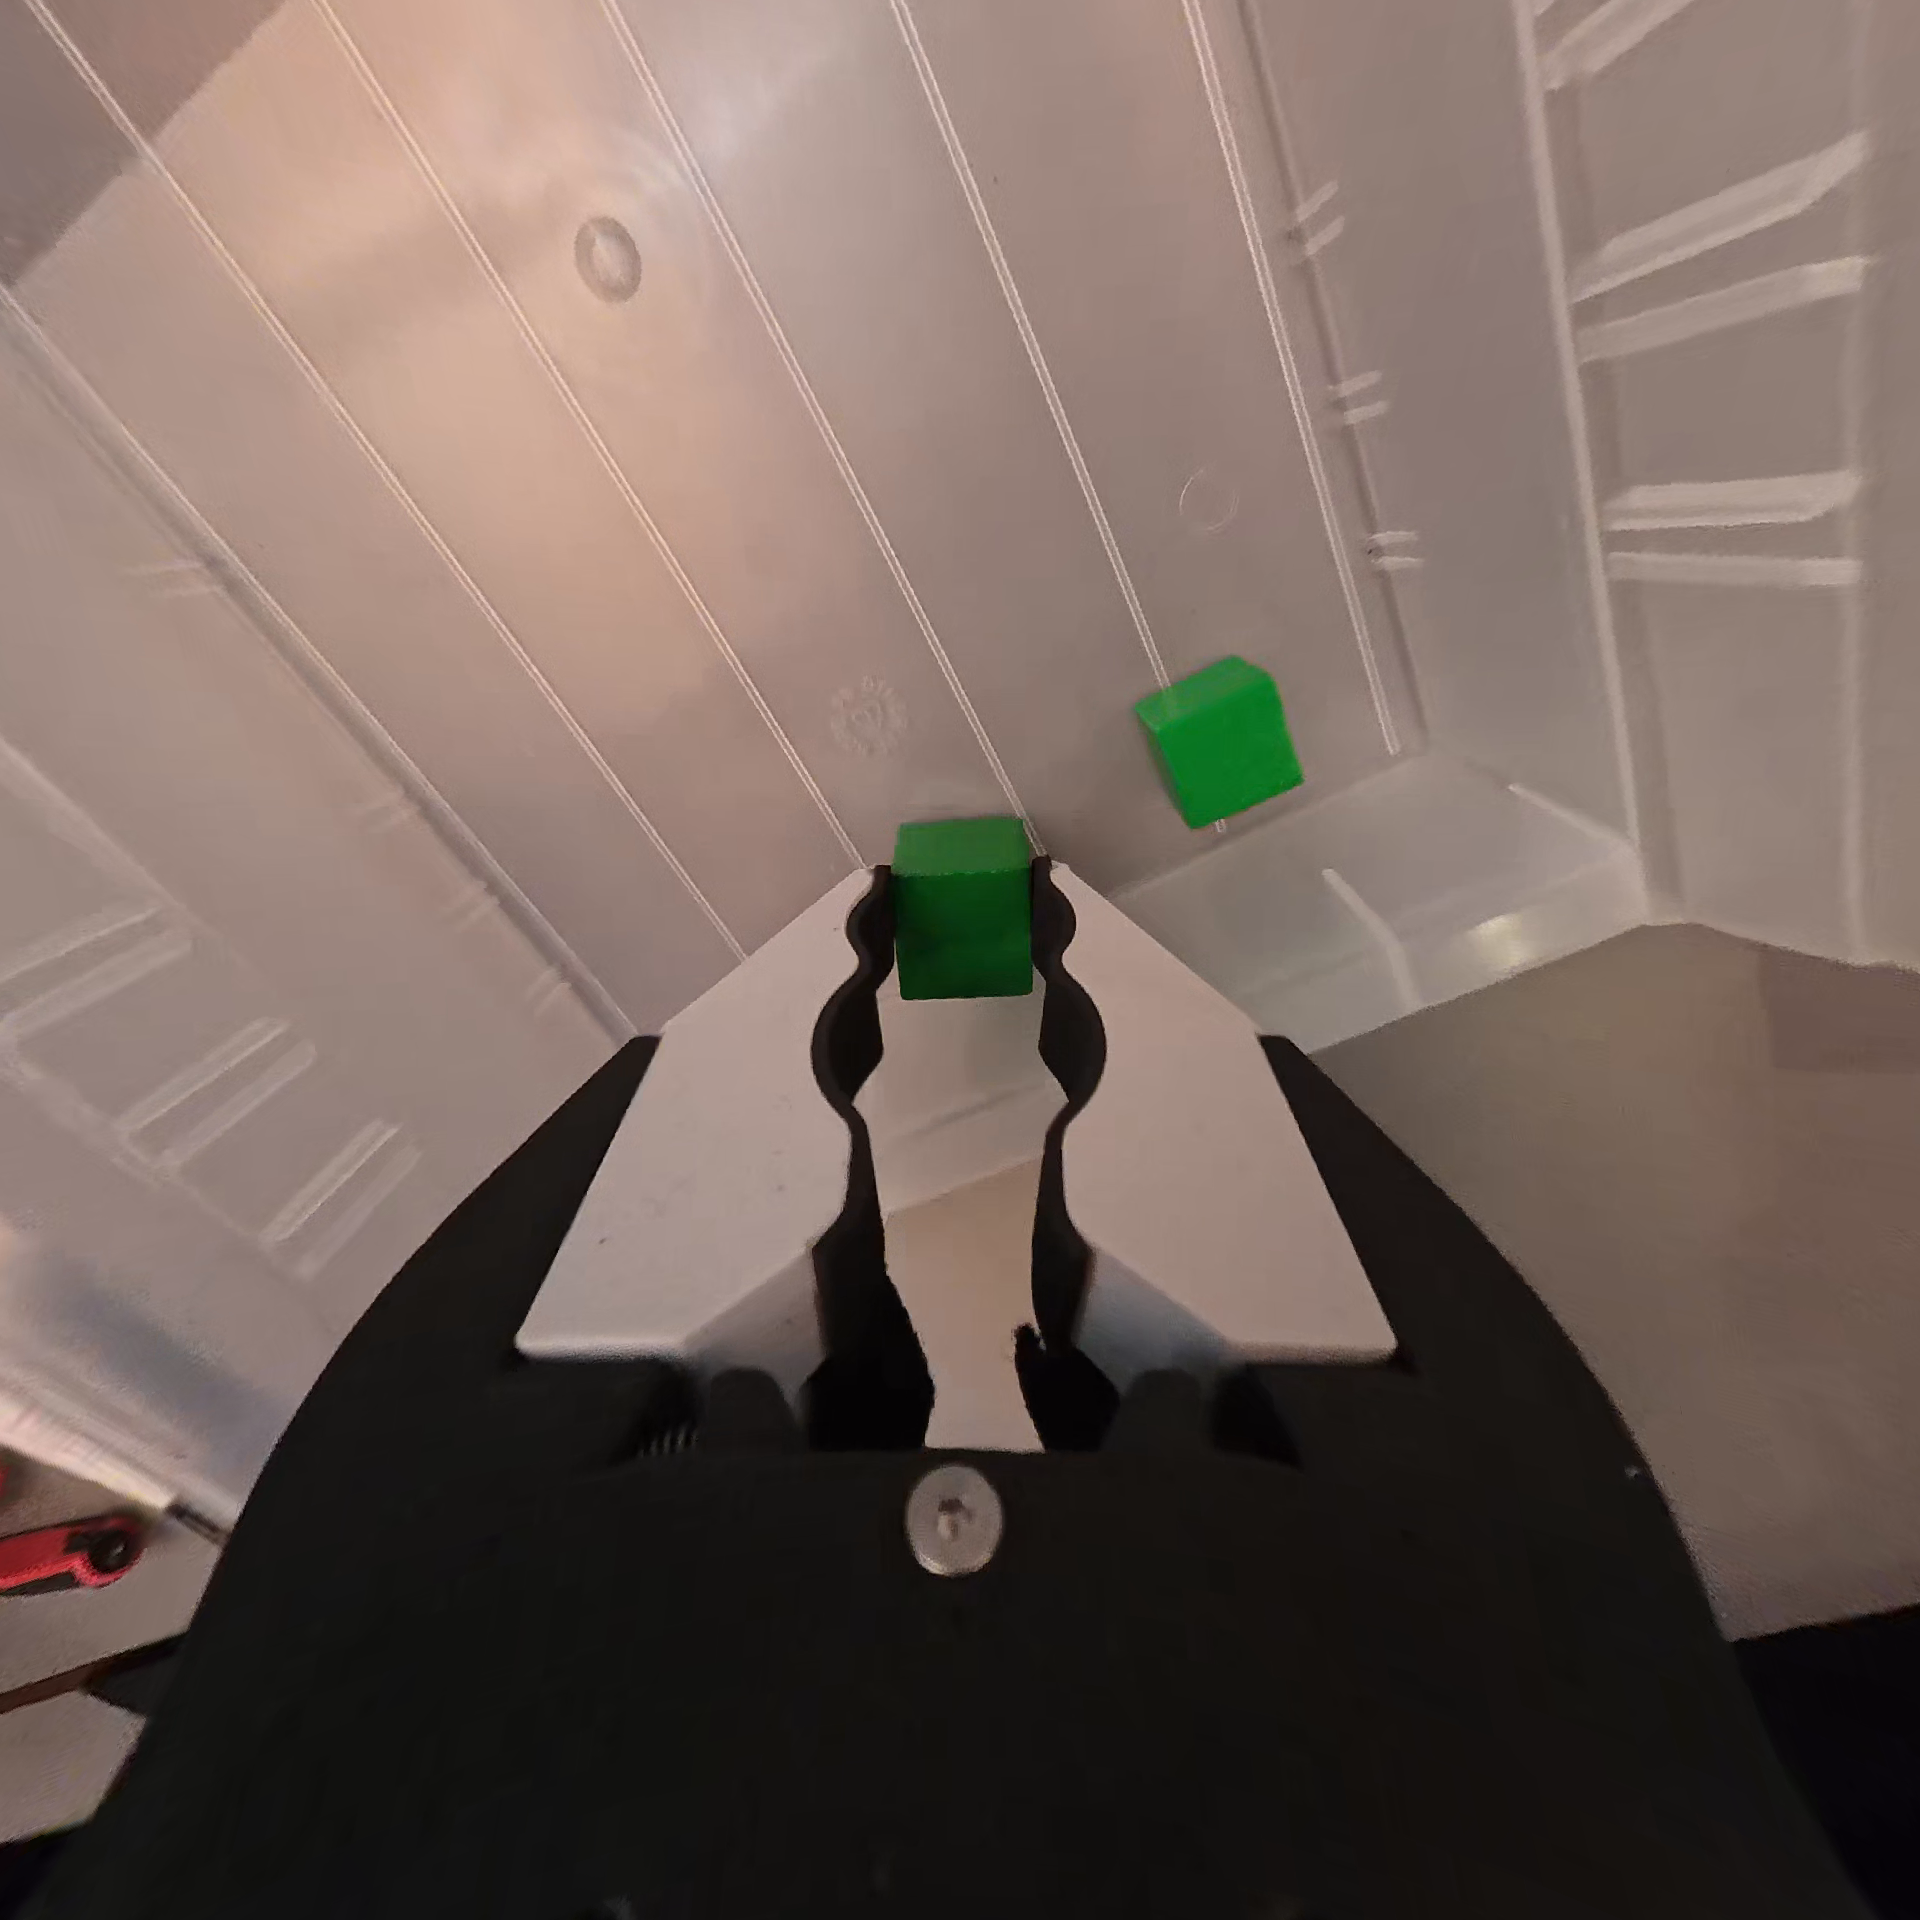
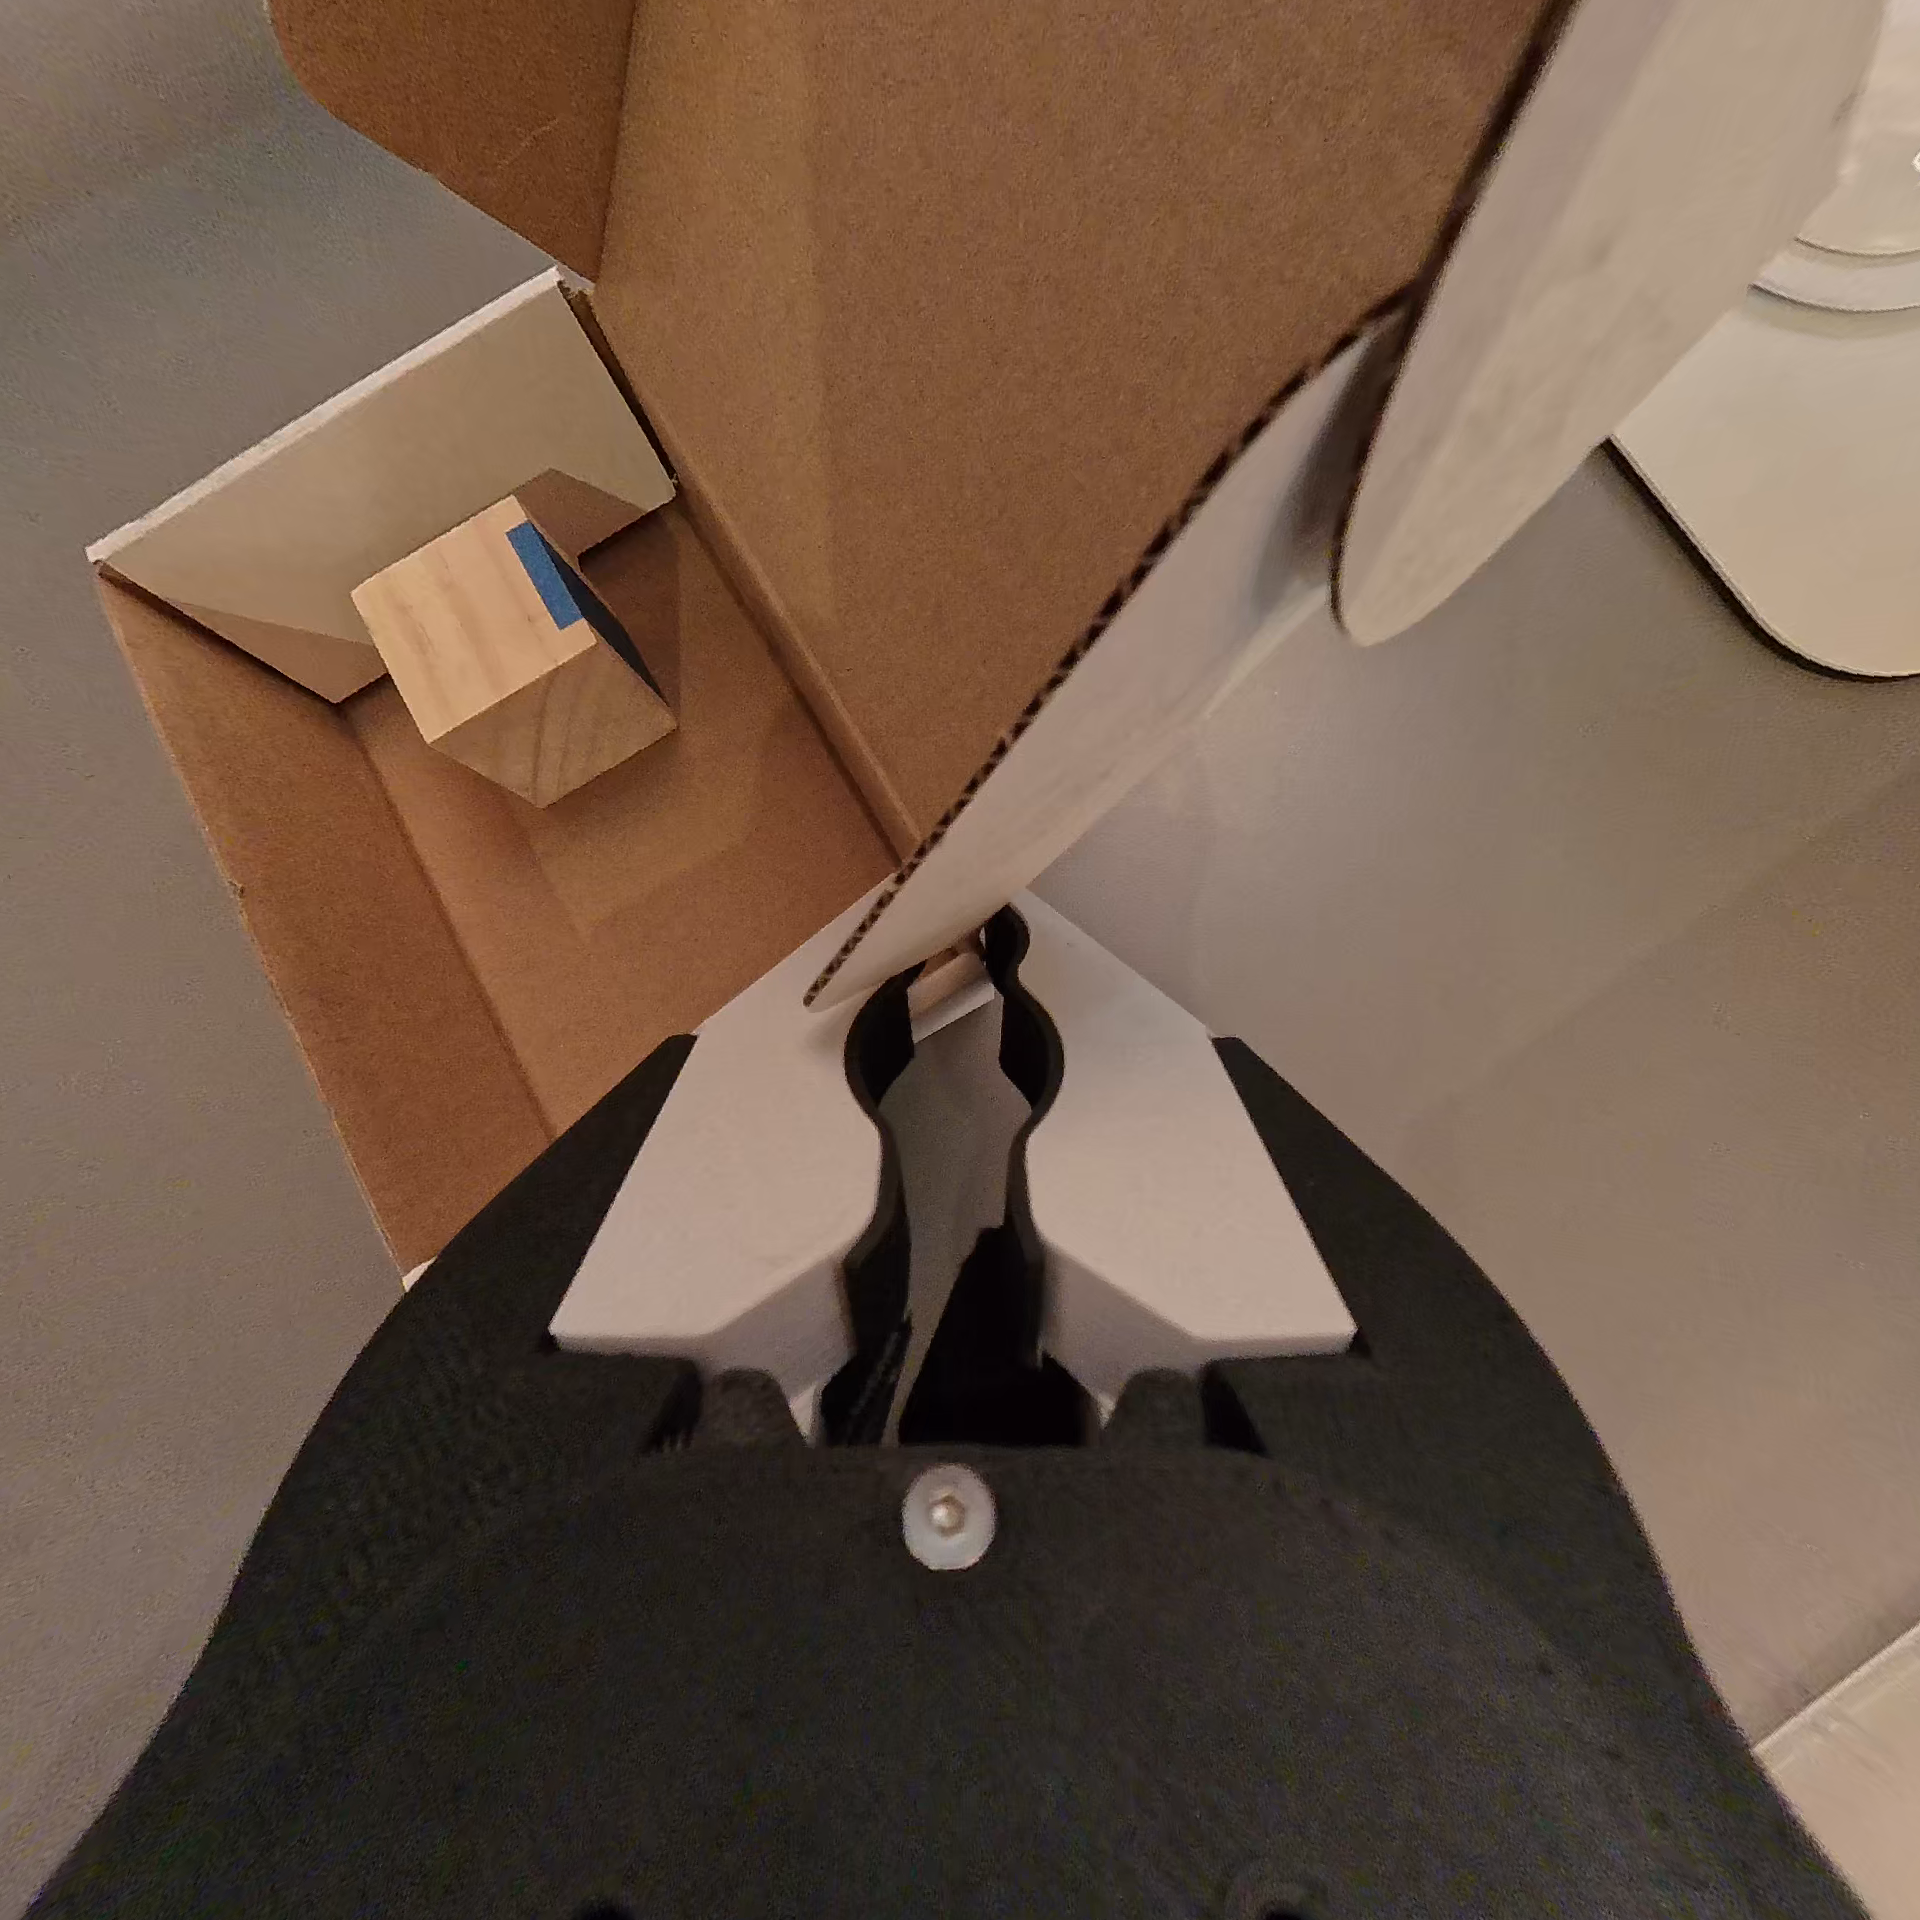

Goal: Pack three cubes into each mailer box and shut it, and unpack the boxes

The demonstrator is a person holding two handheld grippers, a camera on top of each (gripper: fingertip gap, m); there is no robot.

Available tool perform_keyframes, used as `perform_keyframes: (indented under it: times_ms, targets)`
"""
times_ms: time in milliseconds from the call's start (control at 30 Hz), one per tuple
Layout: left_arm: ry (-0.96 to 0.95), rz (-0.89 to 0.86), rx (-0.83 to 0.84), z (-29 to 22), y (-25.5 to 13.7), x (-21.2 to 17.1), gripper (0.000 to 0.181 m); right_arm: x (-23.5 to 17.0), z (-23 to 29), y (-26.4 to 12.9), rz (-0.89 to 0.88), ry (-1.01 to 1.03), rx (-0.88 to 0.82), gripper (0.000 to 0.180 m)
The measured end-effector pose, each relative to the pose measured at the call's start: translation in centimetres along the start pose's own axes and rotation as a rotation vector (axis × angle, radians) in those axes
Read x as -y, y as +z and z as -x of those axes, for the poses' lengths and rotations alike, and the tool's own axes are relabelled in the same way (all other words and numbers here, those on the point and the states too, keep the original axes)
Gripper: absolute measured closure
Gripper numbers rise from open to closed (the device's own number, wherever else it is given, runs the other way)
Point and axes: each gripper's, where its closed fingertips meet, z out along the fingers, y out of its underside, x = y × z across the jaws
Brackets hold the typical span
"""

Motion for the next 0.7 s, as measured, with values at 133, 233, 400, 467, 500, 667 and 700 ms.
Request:
perform_keyframes:
  times_ms: [133,233,400,467,500,667,700]
  targets:
    - [0.083,-0.149,0.02,-1.2,-3.6,1.0,0.156,0.0,0.0,0.0,0.0,0.0,0.001,0.171]
    - [0.21,-0.339,-0.047,-5.8,-8.6,2.1,0.156,0.0,0.0,0.0,-0.001,0.0,0.001,0.172]
    - [0.563,-0.544,-0.097,-18.1,-15.4,2.1,0.156,0.1,0.0,0.1,0.0,-0.002,0.001,0.171]
    - [0.768,-0.536,-0.104,-24.0,-15.2,1.5,0.156,0.1,0.1,0.1,-0.001,-0.001,0.002,0.172]
    - [0.827,-0.516,-0.123,-26.7,-14.5,1.4,0.156,0.1,0.1,0.1,-0.001,-0.002,0.002,0.171]
    - [1.093,-0.294,0.02,-31.5,-7.4,2.4,0.156,0.1,0.1,0.1,-0.001,-0.006,0.001,0.171]
    - [1.112,-0.26,0.015,-31.9,-6.3,2.7,0.156,0.1,0.1,0.1,-0.002,-0.006,0.001,0.171]
